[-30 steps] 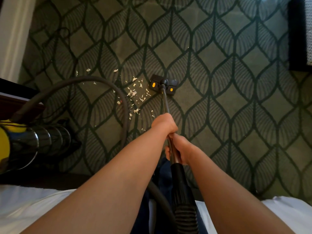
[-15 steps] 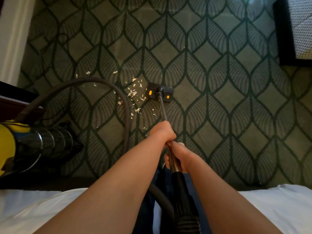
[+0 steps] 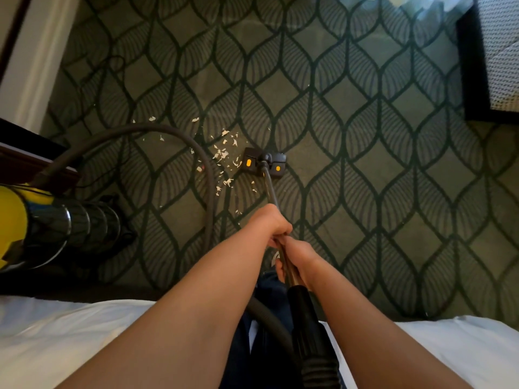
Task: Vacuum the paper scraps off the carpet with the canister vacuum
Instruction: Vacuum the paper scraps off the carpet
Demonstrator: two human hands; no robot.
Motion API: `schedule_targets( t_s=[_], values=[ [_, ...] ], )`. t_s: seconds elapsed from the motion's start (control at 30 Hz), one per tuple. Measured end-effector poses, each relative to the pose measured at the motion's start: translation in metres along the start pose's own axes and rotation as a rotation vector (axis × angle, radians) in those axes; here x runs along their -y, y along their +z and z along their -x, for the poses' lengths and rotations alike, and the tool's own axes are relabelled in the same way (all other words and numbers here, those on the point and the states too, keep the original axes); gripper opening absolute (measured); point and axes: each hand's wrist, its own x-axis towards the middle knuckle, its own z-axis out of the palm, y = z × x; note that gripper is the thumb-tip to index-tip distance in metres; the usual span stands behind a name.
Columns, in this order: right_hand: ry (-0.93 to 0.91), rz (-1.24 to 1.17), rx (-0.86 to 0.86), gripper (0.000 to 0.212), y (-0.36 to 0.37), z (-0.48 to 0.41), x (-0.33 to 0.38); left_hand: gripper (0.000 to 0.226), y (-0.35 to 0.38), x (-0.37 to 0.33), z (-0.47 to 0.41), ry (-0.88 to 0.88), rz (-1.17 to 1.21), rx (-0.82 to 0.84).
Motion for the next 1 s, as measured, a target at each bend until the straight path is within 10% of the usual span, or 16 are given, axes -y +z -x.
schedule_targets(
  t_s=[0.57,1.0],
  values=[
    [-0.243,0.172,-0.050,0.036,0.001,-0.007,0.094,0.026,-0.068,-0.065,-0.040,0.045,0.161,-0.059],
    [-0.085,0.234,-0.006,0.036,-0.004,-0.046,0.114,0.020,-0.053,-0.061,-0.078,0.014,0.148,-0.053]
  ],
)
